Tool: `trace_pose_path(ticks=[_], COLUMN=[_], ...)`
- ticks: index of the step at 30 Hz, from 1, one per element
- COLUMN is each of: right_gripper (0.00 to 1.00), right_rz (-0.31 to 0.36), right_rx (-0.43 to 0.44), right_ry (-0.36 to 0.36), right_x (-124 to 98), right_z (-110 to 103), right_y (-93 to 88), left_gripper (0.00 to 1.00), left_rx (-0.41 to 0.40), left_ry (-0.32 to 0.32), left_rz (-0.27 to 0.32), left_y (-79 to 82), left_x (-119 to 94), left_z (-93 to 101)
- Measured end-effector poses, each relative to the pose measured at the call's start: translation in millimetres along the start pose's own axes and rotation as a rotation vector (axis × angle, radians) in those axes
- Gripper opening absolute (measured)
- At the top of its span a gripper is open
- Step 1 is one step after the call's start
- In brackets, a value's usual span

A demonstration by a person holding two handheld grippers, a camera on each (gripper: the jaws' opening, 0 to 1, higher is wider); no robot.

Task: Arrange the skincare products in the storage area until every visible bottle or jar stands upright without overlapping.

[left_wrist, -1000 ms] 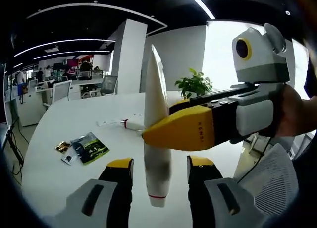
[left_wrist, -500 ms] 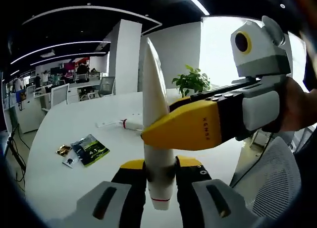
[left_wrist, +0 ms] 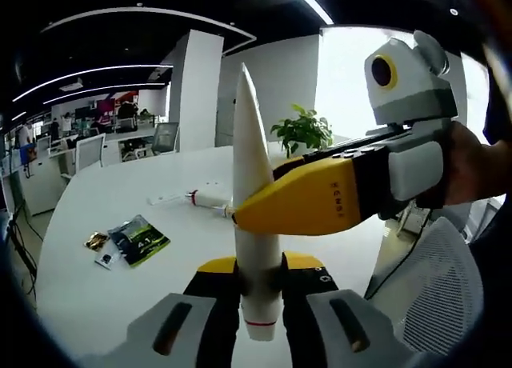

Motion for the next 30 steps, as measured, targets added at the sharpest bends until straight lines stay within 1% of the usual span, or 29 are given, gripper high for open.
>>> trace_pose_path(ticks=[2, 4, 7, 16, 21, 22, 24, 25, 26, 30], right_gripper=[0.26, 0.26, 0.26, 0.25, 0.26, 0.27, 0.29, 0.29, 0.28, 0.31], right_rz=[-0.009, -0.003, 0.011, 0.03, 0.049, 0.057, 0.081, 0.083, 0.085, 0.121], right_rx=[0.02, 0.031, 0.0, 0.009, 0.008, 0.004, -0.022, -0.032, -0.039, -0.085], right_ry=[0.049, 0.085, 0.105, 0.156, 0.189, 0.202, 0.224, 0.244, 0.261, 0.329], right_x=[-0.5, -1.2, -1.8, -2.8, -4.4, -4.8, -5.2, -5.7, -6.0, -8.9], right_z=[-0.1, -0.8, -3.1, -4.5, -2.9, -2.3, -1.2, -1.6, -1.6, -2.5], right_y=[1.2, 3.9, 5.9, 12.7, 16.4, 18.0, 20.3, 20.8, 21.4, 28.8], left_gripper=[0.14, 0.14, 0.14, 0.14, 0.14, 0.14, 0.14, 0.14, 0.14, 0.14], left_rx=[-0.023, -0.031, -0.039, -0.014, 0.003, 0.008, 0.02, 0.022, 0.024, 0.026], left_ry=[-0.011, -0.023, -0.042, -0.088, -0.132, -0.136, -0.168, -0.174, -0.193, -0.246], left_rz=[0.011, 0.024, 0.039, 0.053, 0.048, 0.044, 0.035, 0.036, 0.036, 0.047], left_y=[-0.2, 0.4, 2.4, 8.8, 10.7, 10.8, 11.1, 11.4, 12.0, 16.4], left_x=[-2.7, -5.3, -8.1, -13.6, -13.2, -13.1, -12.4, -12.3, -11.9, -11.1], left_z=[-1.0, -1.7, -2.7, -7.5, -5.1, -4.6, -1.5, -0.9, 0.9, 6.1])
Point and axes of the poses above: the point that each gripper's makers call its tool centre point, and the gripper's own axes: x roughly forward along the fingers, z roughly to its right, y roughly out of its top, the point moved 6 cm from there along -x, roughly backward along the fingers, and after that the axes turned 14 degrees about -y, right-handed, at the moved point
